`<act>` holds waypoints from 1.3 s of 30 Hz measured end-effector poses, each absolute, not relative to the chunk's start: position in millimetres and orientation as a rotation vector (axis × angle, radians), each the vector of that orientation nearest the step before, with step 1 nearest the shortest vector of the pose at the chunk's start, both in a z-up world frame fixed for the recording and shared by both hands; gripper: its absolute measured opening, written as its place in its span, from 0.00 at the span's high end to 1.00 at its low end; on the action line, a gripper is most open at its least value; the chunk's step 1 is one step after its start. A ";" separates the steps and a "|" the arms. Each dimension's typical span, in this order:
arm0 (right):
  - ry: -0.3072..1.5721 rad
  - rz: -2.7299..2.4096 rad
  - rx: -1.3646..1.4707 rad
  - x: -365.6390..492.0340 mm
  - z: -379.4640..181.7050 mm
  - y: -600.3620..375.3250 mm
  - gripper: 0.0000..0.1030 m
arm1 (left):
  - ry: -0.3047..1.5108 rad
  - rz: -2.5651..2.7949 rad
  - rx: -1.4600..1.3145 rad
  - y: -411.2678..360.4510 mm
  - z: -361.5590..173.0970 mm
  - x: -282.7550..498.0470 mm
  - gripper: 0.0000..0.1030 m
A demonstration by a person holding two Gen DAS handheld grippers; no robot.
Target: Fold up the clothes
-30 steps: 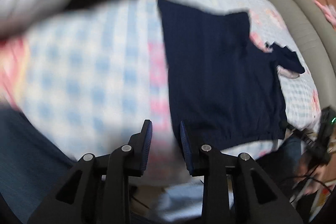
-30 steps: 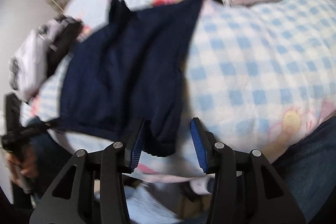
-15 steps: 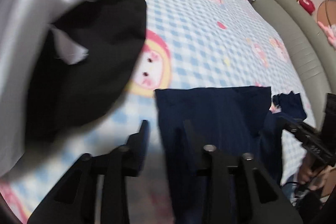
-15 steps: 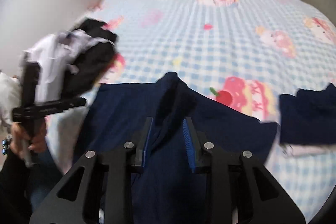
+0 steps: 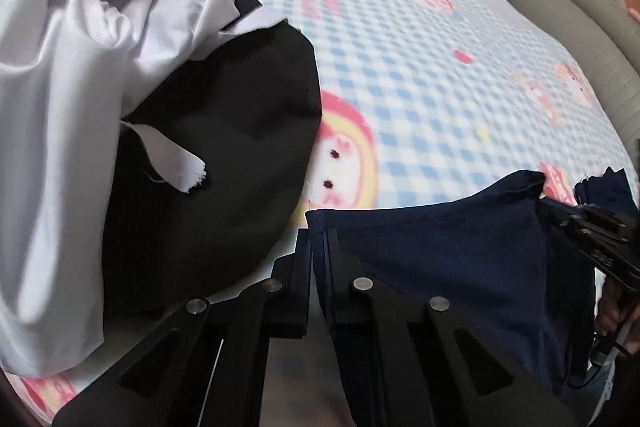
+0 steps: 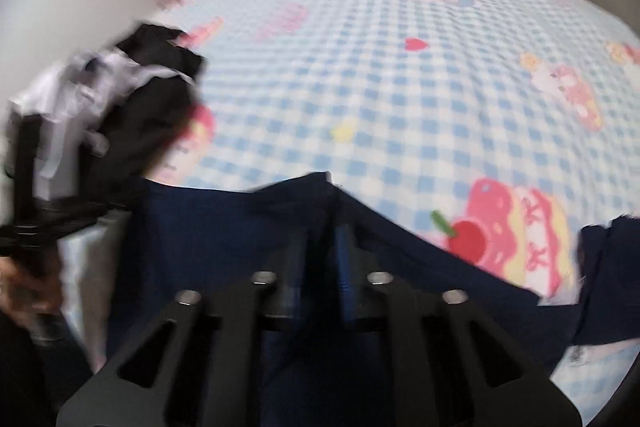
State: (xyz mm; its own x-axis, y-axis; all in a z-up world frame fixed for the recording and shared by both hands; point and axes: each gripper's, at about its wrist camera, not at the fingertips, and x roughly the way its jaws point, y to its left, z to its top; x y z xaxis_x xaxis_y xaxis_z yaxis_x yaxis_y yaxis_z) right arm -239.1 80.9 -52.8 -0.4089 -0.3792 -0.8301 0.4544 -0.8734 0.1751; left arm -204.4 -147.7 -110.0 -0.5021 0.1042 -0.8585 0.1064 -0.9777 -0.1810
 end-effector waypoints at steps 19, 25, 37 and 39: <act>0.231 -2.123 1.319 -245.6 -74.9 36.4 0.72 | 0.282 -2.589 1.582 -168.1 -127.2 -195.7 0.87; 0.157 -2.117 1.371 -264.4 -86.9 35.4 0.63 | 0.560 -2.668 1.588 -191.7 -136.6 -196.8 0.84; -0.019 -2.209 1.283 -285.1 -70.3 51.3 0.97 | 0.546 -2.740 1.439 -202.9 -113.5 -182.0 0.93; -0.010 -2.215 1.276 -288.1 -69.7 47.9 0.97 | 0.541 -2.730 1.430 -207.6 -113.1 -183.4 0.93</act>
State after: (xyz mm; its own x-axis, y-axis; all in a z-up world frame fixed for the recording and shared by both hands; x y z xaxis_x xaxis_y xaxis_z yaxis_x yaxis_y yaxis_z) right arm -288.1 47.9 -69.7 -0.3762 -0.4823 -0.7911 0.4754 -0.8334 0.2820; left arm -183.4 -207.6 -113.1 -0.5822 0.1474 -0.7996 0.1688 -0.9401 -0.2962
